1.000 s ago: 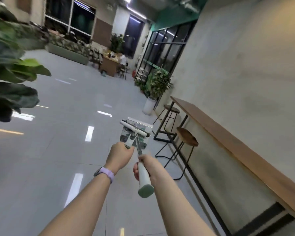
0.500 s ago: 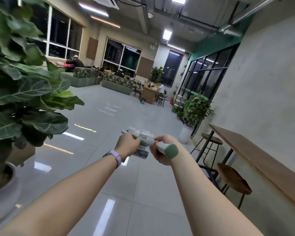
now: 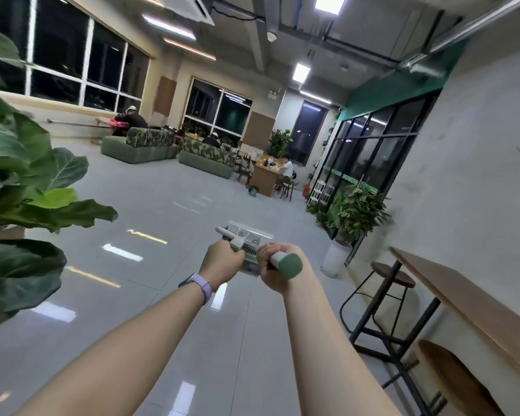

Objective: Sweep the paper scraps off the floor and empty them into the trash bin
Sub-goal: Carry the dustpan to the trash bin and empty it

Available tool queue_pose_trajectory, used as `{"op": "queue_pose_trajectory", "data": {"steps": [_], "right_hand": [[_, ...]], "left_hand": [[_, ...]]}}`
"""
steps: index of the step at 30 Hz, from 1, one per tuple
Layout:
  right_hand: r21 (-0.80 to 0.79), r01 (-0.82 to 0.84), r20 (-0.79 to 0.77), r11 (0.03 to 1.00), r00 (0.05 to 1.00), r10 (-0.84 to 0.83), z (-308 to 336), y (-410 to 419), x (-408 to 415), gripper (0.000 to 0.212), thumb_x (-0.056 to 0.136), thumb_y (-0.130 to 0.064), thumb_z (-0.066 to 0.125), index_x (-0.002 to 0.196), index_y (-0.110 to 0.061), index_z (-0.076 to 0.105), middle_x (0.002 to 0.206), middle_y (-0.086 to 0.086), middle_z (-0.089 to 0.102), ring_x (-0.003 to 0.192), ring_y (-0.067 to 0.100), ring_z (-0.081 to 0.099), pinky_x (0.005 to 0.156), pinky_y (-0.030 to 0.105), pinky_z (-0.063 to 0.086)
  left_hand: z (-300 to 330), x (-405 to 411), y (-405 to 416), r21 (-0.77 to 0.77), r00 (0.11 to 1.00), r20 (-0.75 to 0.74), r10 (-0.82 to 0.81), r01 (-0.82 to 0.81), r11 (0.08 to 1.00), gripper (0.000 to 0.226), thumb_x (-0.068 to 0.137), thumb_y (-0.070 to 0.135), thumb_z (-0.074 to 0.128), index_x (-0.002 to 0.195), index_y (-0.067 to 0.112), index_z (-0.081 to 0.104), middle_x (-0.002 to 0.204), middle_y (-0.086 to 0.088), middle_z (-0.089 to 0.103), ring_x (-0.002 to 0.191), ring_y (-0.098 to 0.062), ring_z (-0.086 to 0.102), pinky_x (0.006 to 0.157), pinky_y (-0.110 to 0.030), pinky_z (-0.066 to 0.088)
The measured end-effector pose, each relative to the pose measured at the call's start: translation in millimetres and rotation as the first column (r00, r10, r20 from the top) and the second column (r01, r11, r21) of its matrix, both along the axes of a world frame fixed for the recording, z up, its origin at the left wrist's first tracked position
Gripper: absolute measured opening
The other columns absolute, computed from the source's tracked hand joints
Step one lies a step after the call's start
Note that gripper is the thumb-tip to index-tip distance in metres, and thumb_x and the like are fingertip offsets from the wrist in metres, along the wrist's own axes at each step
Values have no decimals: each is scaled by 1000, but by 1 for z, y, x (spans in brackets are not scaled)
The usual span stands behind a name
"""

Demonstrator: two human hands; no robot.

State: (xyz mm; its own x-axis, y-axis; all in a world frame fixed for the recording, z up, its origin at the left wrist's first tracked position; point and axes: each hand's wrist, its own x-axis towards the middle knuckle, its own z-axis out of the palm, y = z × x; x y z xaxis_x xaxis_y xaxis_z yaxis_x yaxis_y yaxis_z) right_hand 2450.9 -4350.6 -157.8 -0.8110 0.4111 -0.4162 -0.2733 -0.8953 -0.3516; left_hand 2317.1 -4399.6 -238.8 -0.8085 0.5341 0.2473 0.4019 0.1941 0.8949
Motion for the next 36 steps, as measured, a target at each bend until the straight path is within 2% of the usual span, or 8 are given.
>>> {"op": "queue_pose_trajectory", "data": {"steps": [6, 11, 16, 19, 23, 26, 30, 36], "right_hand": [[-7, 138, -57, 990, 989, -138, -1, 99, -80, 20, 63, 7, 34, 58, 2, 53, 47, 11, 47, 46, 9, 40, 47, 15, 45], [64, 126, 24, 990, 991, -128, -66, 225, -156, 16, 92, 5, 43, 101, 5, 56, 80, 13, 58, 57, 11, 49, 47, 20, 53], [-46, 40, 9, 998, 999, -39, -102, 357, -226, 66, 75, 1, 57, 140, -1, 48, 128, 16, 55, 64, 15, 52, 41, 25, 51], [25, 25, 20, 999, 999, -25, -95, 417, -267, 28, 88, -11, 53, 113, 3, 57, 85, 16, 67, 51, 18, 57, 43, 21, 50], [8, 21, 12, 1000, 1000, -21, -100, 478, -333, 30, 90, -12, 56, 119, -6, 61, 84, 10, 67, 59, 13, 55, 41, 18, 48], [34, -54, -1, 998, 999, 55, -107, 519, -383, 12, 95, -14, 52, 95, -6, 61, 68, 4, 62, 48, 8, 50, 36, 14, 43], [153, -107, 105, 982, 990, 92, -111, 576, -466, 27, 99, -19, 46, 75, -9, 53, 41, -1, 45, 27, 8, 43, 29, 13, 34], [203, -91, 142, 975, 988, 63, -112, 658, -591, 34, 101, -20, 41, 71, -9, 51, 39, -3, 41, 25, 6, 40, 27, 12, 31]], "left_hand": [[-2, -72, 119, 18, 996, 87, -19, 17, 1000, 25, 91, 29, 56, 72, 13, 51, 63, -1, 52, 47, -16, 45, 36, -16, 26], [-23, -124, 226, 30, 989, 149, -16, 12, 999, 28, 84, 27, 65, 60, 13, 59, 58, 1, 59, 51, -18, 53, 45, -19, 34], [-39, -187, 335, -42, 992, 122, 9, -3, 999, 32, 88, 20, 56, 57, 14, 56, 53, 3, 56, 51, -21, 52, 46, -22, 33], [-32, -224, 398, -66, 993, 117, 35, -27, 997, 30, 87, 20, 54, 59, 11, 61, 53, 0, 56, 47, -21, 51, 43, -20, 32], [-23, -279, 466, -44, 991, 121, 55, -51, 998, 29, 86, 15, 55, 58, 10, 59, 54, -1, 59, 46, -16, 47, 36, -19, 33], [-23, -330, 512, -66, 993, 109, 44, -37, 997, 25, 85, 18, 55, 72, -1, 65, 65, -10, 67, 54, -19, 51, 47, -22, 39], [-35, -412, 568, -53, 995, 98, 24, -19, 998, 25, 89, 21, 58, 70, 7, 67, 57, 4, 63, 54, -15, 58, 48, -21, 38], [-50, -543, 660, -32, 991, 134, 11, -7, 999, 25, 88, 19, 58, 72, 3, 68, 67, -5, 70, 61, -21, 62, 54, -25, 43]]}}
